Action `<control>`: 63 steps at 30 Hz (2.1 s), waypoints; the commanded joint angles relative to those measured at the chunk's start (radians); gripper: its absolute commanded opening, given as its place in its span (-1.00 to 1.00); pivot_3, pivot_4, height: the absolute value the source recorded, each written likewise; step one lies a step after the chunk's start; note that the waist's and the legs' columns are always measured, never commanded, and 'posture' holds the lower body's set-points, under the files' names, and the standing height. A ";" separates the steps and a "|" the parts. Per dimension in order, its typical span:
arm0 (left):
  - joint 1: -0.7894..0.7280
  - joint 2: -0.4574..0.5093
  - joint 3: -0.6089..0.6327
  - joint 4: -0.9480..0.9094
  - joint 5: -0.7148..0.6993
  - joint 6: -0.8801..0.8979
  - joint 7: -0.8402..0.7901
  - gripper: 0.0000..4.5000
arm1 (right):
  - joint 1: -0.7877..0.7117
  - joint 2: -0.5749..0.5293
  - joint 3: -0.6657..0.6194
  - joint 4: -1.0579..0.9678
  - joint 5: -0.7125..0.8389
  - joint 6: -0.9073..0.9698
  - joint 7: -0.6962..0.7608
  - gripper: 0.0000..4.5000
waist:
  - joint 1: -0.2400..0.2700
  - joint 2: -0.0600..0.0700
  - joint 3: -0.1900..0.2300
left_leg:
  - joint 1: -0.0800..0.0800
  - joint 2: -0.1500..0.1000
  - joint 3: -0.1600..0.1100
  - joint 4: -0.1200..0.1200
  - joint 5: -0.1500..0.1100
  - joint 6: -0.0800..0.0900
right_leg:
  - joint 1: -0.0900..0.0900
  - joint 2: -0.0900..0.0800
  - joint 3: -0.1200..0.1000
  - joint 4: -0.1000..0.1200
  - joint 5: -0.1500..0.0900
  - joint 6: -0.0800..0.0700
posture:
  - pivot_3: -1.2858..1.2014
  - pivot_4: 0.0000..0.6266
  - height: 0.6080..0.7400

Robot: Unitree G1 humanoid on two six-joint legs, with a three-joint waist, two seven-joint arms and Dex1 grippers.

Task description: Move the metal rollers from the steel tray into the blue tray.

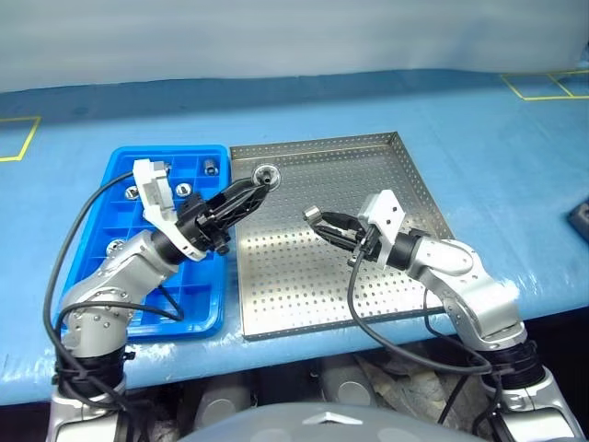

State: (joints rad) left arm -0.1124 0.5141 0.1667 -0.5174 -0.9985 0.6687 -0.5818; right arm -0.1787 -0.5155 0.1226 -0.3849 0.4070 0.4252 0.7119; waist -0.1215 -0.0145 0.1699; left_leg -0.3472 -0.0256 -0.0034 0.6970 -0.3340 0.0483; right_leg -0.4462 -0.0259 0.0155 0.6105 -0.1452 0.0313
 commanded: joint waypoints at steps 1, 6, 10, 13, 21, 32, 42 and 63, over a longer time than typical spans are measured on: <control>0.062 0.157 -0.043 -0.108 0.229 -0.013 0.024 -0.56 | -0.014 -0.030 -0.062 -0.048 0.046 -0.005 0.041 -0.64 | 0.001 0.000 0.000 | 0.000 0.000 0.000 0.000 0.000 0.000 | 0.000 0.000 0.000 0.000 0.000 0.000 | -0.11 -0.52 1.00; 0.159 0.324 -0.049 -0.198 0.420 -0.014 0.054 -0.56 | -0.039 -0.088 -0.070 -0.048 0.041 -0.004 0.076 -0.64 | 0.012 0.000 0.001 | 0.000 -0.001 0.000 0.000 -0.001 0.002 | 0.000 -0.001 0.000 -0.001 -0.002 0.000 | -0.09 -0.52 1.00; 0.216 0.370 0.003 -0.254 0.455 -0.007 0.032 -0.56 | -0.057 -0.080 -0.057 -0.053 0.048 -0.003 0.086 -0.64 | 0.026 0.000 0.001 | 0.000 0.000 0.000 -0.001 -0.001 0.001 | 0.000 -0.002 0.000 -0.001 -0.002 -0.001 | -0.07 -0.52 1.00; 0.272 0.404 0.072 -0.306 0.461 0.005 0.007 -0.56 | -0.064 -0.070 -0.044 -0.059 0.051 -0.002 0.093 -0.64 | 0.035 0.000 0.001 | 0.000 0.001 0.000 -0.001 -0.001 0.000 | -0.001 -0.004 -0.001 -0.001 -0.002 -0.001 | -0.06 -0.52 1.00; 0.539 0.453 0.322 -0.454 0.514 0.070 -0.088 -0.56 | -0.072 -0.045 -0.029 -0.066 0.066 -0.001 0.103 -0.64 | 0.057 0.000 0.001 | 0.000 0.002 0.000 -0.002 -0.002 -0.001 | -0.001 -0.004 -0.002 -0.001 -0.006 -0.005 | -0.03 -0.52 1.00; 0.681 0.424 0.267 -0.452 0.660 0.077 -0.080 -0.56 | -0.103 -0.017 -0.002 -0.052 0.064 0.004 0.111 -0.64 | 0.084 0.000 0.001 | 0.000 0.001 -0.001 -0.002 -0.002 -0.001 | 0.000 -0.002 -0.003 -0.001 -0.006 -0.006 | 0.00 -0.52 1.00; 0.685 0.397 0.174 -0.408 0.736 0.074 -0.074 -0.56 | -0.106 -0.020 -0.012 -0.061 0.065 0.015 0.113 -0.64 | 0.085 0.000 0.001 | 0.000 0.001 -0.001 -0.002 -0.003 0.000 | 0.000 -0.005 -0.003 -0.001 -0.006 -0.006 | -0.01 -0.52 1.00; 0.528 0.174 0.429 -0.462 0.393 0.039 -0.136 0.51 | -0.172 0.079 0.060 -0.040 0.073 0.039 0.102 -0.64 | 0.084 0.000 0.001 | 0.001 0.002 -0.002 -0.002 -0.002 -0.002 | 0.000 -0.006 -0.004 0.001 -0.006 -0.006 | 0.01 -0.52 1.00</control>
State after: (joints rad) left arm 0.4109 0.7034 0.5222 -0.9350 -0.5278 0.7261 -0.7062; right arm -0.3206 -0.4563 0.1585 -0.4093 0.4649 0.4589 0.8181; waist -0.0376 -0.0148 0.1708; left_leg -0.3465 -0.0233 -0.0054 0.6947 -0.3361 0.0460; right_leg -0.4465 -0.0314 0.0118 0.6111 -0.1515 0.0247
